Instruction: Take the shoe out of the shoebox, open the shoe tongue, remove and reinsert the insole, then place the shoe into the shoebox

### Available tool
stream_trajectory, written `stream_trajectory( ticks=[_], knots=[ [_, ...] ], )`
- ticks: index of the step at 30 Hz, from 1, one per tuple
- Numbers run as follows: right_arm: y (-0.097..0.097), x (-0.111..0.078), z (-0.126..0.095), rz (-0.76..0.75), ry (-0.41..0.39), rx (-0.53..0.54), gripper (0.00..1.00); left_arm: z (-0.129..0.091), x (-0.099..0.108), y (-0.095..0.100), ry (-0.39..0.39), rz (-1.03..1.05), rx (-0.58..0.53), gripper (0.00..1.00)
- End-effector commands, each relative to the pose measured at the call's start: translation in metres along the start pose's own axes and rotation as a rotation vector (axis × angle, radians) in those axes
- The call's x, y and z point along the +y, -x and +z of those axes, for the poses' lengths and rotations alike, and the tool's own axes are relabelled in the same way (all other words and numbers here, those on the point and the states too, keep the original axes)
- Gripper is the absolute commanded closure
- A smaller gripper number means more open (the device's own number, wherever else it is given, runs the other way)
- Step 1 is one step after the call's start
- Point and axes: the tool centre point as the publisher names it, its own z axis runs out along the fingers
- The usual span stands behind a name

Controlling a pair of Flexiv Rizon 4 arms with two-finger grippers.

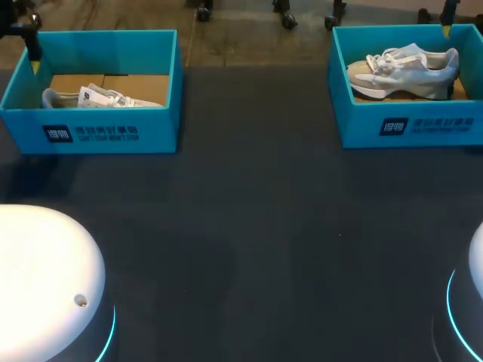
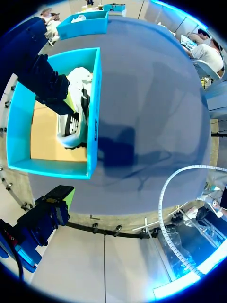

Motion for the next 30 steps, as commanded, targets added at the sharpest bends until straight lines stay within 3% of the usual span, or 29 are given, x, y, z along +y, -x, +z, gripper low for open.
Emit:
stream_trajectory(
  ticks=[1,5,13,30],
  knots=[
    [-0.002,0.019,0.023,0.027,0.014,-0.01,0.0,0.0,0.0,0.0,0.0,0.001,0.002,0.0],
    [0.002,0.032,0.037,0.025,0.041,0.013,0.0,0.0,0.0,0.0,0.0,0.001,0.002,0.0],
    [0.006,0.051,0.051,0.028,0.098,-0.054,0.0,0.0,0.0,0.0,0.0,0.001,0.002,0.0],
    [0.01,0.076,0.084,0.037,0.094,-0.113,0.0,0.0,0.0,0.0,0.0,0.001,0.002,0.0]
  ],
)
